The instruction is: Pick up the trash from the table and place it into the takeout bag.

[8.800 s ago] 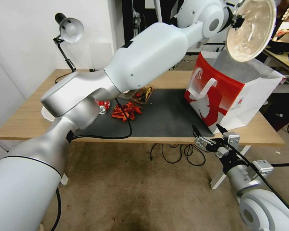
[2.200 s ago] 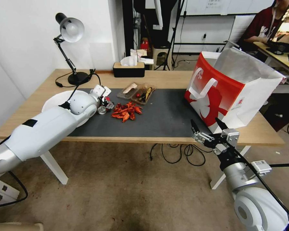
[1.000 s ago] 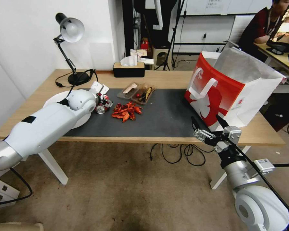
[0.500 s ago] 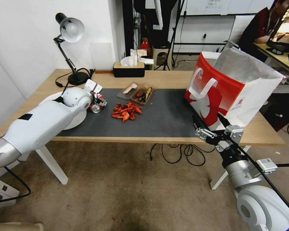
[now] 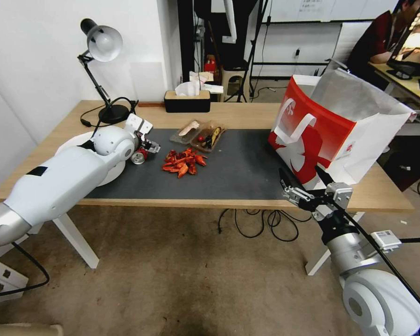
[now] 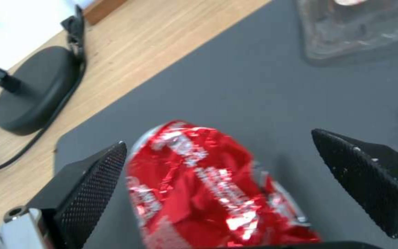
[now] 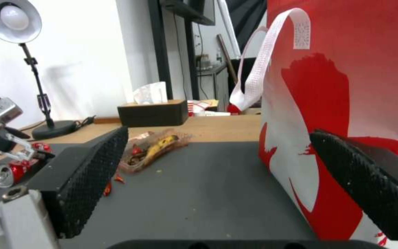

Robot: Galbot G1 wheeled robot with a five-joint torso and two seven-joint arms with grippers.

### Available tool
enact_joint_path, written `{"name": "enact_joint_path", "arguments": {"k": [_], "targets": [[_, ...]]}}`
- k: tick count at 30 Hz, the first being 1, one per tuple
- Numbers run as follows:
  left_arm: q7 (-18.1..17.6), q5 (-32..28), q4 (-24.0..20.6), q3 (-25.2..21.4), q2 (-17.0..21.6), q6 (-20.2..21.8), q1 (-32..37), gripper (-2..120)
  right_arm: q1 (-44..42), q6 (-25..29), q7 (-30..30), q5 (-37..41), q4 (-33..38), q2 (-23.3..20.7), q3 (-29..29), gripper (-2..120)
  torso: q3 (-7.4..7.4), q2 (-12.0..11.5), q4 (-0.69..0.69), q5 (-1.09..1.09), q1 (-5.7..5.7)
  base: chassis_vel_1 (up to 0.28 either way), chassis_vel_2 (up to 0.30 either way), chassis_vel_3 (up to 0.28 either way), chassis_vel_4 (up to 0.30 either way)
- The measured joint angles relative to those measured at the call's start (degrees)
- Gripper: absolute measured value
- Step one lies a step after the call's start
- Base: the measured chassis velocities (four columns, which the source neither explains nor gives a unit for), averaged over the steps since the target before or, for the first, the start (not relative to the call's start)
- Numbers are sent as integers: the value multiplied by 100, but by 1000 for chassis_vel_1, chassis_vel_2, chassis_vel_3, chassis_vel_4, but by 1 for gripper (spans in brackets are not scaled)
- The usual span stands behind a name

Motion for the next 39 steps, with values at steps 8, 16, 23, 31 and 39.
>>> {"name": "enact_joint_path", "arguments": {"k": [8,16,23,31,39], "targets": [[14,61,-153,418,261,4,-198,100,68,-23,0,59,-1,-70,35,100,0,0,2,0,0,0,0,0,0],[-151,232,-449,717,388,9,-272,100,82,-39,3,45,-83,-73,57,100,0,0,2,0,0,0,0,0,0],[-545,-137,-571,836,303,9,-408,100,134,-43,5,-16,-182,4,-22,100,0,0,1,0,0,0,0,0,0],[-670,-1362,-468,790,206,11,-715,99,110,-41,8,0,-188,-68,13,100,0,0,1,0,0,0,0,0,0],[-509,-2515,111,760,190,21,-955,99,112,-36,10,93,-156,-237,113,100,0,0,1,1,0,0,0,0,0]]}}
